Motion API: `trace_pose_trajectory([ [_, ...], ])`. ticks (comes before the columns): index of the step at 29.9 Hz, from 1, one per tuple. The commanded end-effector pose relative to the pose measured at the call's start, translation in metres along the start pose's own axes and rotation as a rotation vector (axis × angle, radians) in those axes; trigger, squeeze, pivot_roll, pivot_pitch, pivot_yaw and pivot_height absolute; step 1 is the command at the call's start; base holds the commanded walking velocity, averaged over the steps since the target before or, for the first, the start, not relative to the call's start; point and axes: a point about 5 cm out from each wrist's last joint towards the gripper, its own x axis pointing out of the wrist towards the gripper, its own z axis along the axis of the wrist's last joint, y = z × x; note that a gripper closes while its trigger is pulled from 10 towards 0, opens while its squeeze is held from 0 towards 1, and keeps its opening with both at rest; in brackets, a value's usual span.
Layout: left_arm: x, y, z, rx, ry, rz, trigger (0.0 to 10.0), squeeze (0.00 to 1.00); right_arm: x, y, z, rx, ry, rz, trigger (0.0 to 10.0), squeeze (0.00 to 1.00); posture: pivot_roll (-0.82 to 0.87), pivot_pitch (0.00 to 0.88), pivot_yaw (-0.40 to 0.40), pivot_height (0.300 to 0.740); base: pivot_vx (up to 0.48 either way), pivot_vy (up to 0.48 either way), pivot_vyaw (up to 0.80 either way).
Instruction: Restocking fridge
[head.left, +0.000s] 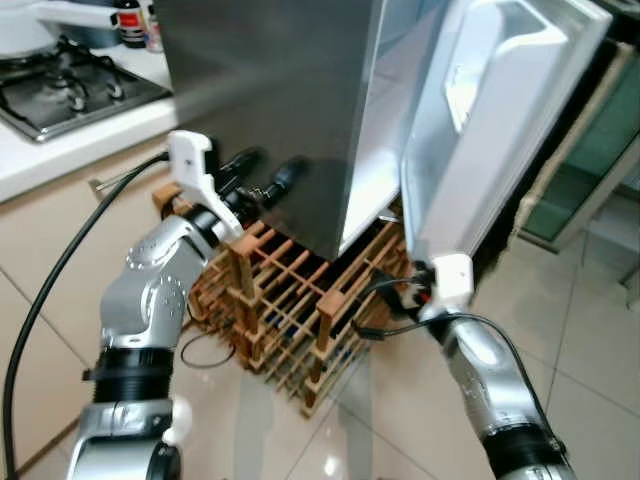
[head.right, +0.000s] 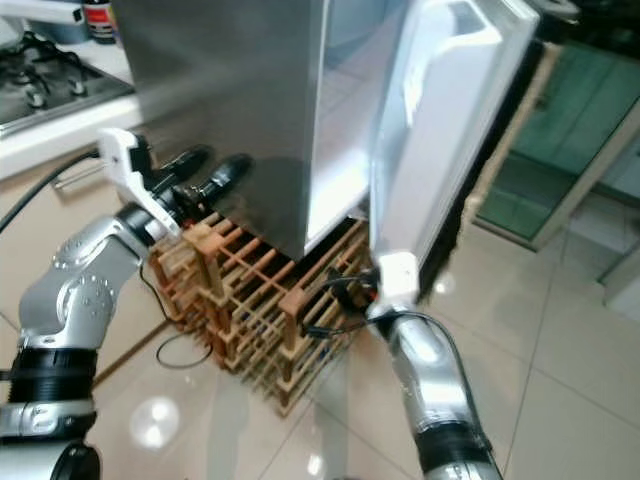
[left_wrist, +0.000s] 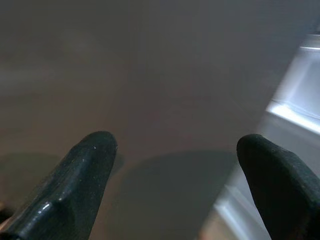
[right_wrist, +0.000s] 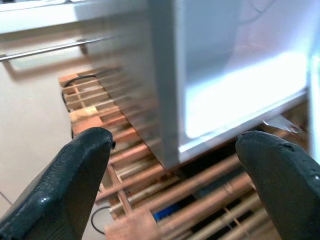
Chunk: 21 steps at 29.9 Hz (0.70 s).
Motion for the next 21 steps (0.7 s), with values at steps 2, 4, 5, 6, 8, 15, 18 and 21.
trace_pose_trajectory([
  [2, -0.007, 0.015, 0.000, 0.018, -0.029, 0.161, 10.0, 0.00, 0.006, -0.003, 0.002, 0.005, 0.010, -0.007, 10.0, 0.00, 0.00, 0.000, -0.058, 0.740, 0.000, 0.000, 0.22],
  [4, -0.025, 0.026, -0.011, 0.031, -0.019, 0.336, 10.0, 0.00, 0.024, -0.005, 0.022, -0.011, -0.026, -0.011, 10.0, 0.00, 0.01, 0.000, -0.067, 0.740, 0.000, 0.000, 0.45],
  [5, -0.031, 0.027, -0.017, 0.041, 0.000, 0.379, 10.0, 0.00, 0.028, -0.010, 0.028, -0.032, -0.030, -0.038, 10.0, 0.00, 0.01, 0.000, -0.069, 0.740, 0.000, 0.000, 0.43],
  [6, -0.033, 0.025, -0.021, 0.052, 0.012, 0.397, 10.0, 0.00, 0.030, -0.016, 0.031, -0.049, -0.031, -0.067, 10.0, 0.00, 0.01, 0.000, -0.071, 0.740, 0.000, 0.000, 0.42],
  [8, -0.035, 0.022, -0.026, 0.055, 0.029, 0.400, 10.0, 0.00, 0.030, -0.025, 0.035, -0.068, -0.030, -0.118, 10.0, 0.00, 0.01, 0.000, -0.071, 0.740, 0.000, 0.000, 0.42],
  [15, -0.036, 0.016, -0.044, 0.062, 0.066, 0.433, 10.0, 0.00, 0.015, -0.078, 0.049, -0.152, -0.025, -0.366, 10.0, 0.00, 0.00, 0.000, -0.072, 0.740, 0.000, 0.000, 0.00],
  [18, -0.037, 0.016, -0.044, 0.069, 0.067, 0.452, 10.0, 0.00, 0.004, -0.097, 0.050, -0.188, -0.017, -0.460, 10.0, 0.00, -0.01, 0.000, -0.070, 0.740, 0.000, 0.000, 0.00],
  [21, -0.036, 0.016, -0.046, 0.075, 0.071, 0.455, 10.0, 0.00, -0.014, -0.115, 0.044, -0.224, 0.013, -0.557, 10.0, 0.00, -0.02, 0.000, -0.066, 0.740, 0.000, 0.000, 0.00],
])
